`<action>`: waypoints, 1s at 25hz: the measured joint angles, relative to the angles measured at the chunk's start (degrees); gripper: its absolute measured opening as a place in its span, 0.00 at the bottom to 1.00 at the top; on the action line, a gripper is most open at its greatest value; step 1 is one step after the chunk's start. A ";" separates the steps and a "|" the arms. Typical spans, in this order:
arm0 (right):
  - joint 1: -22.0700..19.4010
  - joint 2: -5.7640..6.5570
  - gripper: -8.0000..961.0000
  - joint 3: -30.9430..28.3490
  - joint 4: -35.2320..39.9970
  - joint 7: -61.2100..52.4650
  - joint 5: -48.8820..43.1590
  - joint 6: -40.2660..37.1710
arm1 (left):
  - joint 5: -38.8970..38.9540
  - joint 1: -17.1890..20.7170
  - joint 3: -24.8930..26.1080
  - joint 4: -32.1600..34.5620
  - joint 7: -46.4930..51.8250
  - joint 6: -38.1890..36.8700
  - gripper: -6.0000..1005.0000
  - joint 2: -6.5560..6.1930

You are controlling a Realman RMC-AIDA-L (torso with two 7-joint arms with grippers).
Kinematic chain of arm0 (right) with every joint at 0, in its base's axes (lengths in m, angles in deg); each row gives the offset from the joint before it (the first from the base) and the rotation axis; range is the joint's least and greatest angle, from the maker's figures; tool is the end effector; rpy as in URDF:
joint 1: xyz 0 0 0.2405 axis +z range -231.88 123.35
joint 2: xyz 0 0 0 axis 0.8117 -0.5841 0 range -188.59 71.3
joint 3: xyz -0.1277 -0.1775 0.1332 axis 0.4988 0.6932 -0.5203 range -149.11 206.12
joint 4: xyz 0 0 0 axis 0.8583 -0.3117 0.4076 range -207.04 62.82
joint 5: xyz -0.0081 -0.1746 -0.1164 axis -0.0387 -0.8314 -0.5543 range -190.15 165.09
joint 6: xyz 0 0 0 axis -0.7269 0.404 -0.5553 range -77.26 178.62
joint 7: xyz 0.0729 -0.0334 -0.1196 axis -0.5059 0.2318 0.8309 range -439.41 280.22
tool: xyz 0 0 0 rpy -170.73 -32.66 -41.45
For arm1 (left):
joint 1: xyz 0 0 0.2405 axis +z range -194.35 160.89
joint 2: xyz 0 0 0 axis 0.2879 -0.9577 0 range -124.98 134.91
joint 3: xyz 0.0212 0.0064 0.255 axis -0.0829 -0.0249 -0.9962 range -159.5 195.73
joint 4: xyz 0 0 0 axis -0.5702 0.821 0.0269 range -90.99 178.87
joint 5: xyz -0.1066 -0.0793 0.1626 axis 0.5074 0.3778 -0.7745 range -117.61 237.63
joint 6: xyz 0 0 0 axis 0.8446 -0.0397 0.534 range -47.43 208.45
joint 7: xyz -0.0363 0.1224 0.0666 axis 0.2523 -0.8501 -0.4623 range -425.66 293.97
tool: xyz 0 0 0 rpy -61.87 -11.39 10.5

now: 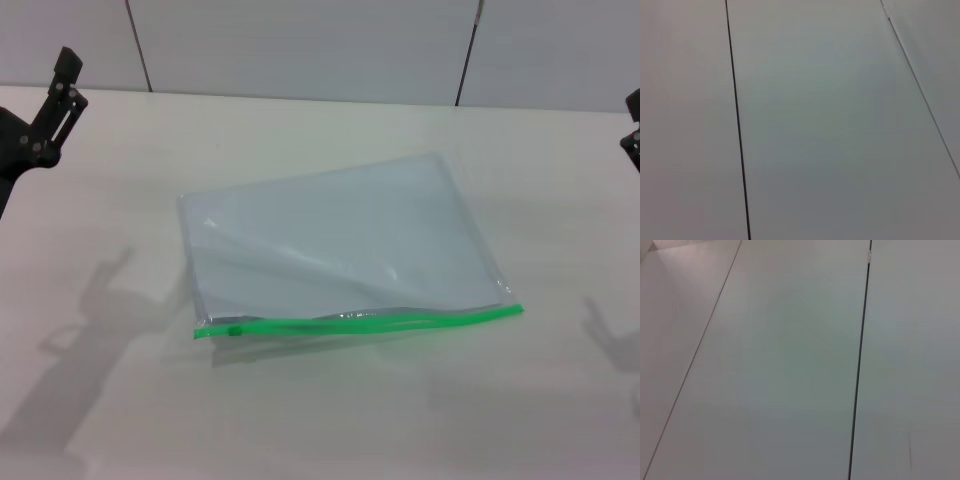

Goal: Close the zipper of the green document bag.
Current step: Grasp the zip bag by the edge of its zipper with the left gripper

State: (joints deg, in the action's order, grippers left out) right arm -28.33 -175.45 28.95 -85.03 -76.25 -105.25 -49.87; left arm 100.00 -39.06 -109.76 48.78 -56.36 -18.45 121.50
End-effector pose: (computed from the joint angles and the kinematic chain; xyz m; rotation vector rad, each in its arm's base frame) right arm 0.2666 0.2864 0.0016 -1.5825 0.0044 1.0055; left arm -0.2985 0.2894 0.0430 -1.5095 -0.0746 -1.0061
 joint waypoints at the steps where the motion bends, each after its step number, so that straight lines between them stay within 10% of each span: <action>1: 0.00 0.00 0.91 0.00 0.00 0.00 0.00 0.00 | 0.00 0.00 0.00 0.00 0.00 0.00 0.84 0.00; 14: 0.00 0.00 0.91 0.00 0.00 0.00 0.00 0.00 | -1.65 0.09 -0.10 -0.91 0.00 0.41 0.84 0.00; 25: -0.25 0.00 0.91 0.00 0.00 0.01 0.15 0.00 | -26.89 0.20 -0.25 -11.17 -3.93 0.67 0.84 -0.25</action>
State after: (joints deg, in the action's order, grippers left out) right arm -28.58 -175.46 28.94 -85.03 -76.25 -105.10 -49.87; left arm 73.11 -38.86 -110.02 37.60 -60.28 -17.78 121.26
